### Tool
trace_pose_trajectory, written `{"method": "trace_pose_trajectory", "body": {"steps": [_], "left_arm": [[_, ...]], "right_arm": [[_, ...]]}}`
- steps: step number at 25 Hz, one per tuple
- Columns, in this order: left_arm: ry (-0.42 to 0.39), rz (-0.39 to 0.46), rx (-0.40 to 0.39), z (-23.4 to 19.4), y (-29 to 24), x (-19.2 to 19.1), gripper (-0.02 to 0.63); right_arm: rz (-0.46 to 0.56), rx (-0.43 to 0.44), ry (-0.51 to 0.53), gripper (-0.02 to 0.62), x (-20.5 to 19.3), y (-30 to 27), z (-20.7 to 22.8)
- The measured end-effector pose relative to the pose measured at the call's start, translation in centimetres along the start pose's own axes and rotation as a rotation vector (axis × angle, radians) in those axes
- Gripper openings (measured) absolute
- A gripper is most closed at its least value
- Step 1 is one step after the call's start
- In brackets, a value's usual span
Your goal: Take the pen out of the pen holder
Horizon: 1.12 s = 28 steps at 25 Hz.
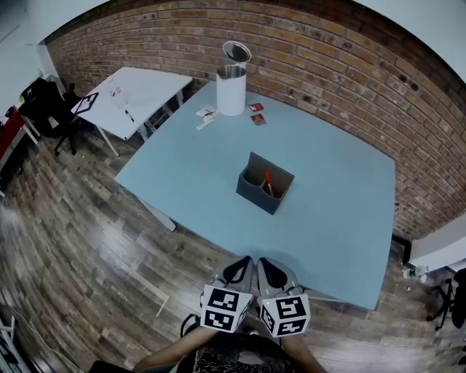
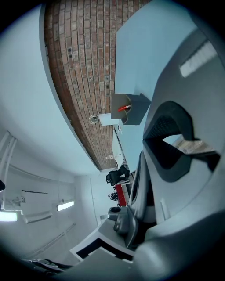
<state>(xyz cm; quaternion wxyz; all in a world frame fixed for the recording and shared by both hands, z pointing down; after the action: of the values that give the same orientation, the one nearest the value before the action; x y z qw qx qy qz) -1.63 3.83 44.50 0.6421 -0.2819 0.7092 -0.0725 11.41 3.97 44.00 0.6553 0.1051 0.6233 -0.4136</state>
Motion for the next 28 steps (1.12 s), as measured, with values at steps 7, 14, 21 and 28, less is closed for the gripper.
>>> {"method": "trace_pose_trajectory", "body": {"steps": [7,14,21,28], "left_arm": [[-0.009,0.010,-0.043,-2.8,-1.5,1.9,-0.009],[-0.034,0.024,-0.067,-5.5,-3.1,3.6,-0.009],[-0.031,0.028,-0.084,-7.6,-3.9,4.6,-0.009],[-0.039,0.030,-0.097,-8.8,-4.7,5.1,-0.009]], "right_arm": [[0.011,-0.062,0.017,0.005,2.1,-2.9,0.3],[0.027,-0.129,0.040,0.005,4.2,-5.8,0.9],[0.038,-0.199,0.080,0.005,6.3,-8.3,1.9],[0.048,-0.240,0.100,0.005,7.1,-9.8,2.7]]}}
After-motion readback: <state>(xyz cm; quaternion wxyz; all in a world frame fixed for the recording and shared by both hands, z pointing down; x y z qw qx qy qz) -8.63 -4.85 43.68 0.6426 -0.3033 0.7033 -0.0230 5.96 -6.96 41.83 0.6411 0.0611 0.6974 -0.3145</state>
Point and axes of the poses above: the fingertips, and each gripper's own axes: y backward along the fingers, z to its right, x out of its top, the point moved 10 cm from there along y, backward along the fingers, and after that the axes turned 10 degrees about x, right-handed, at the moved point
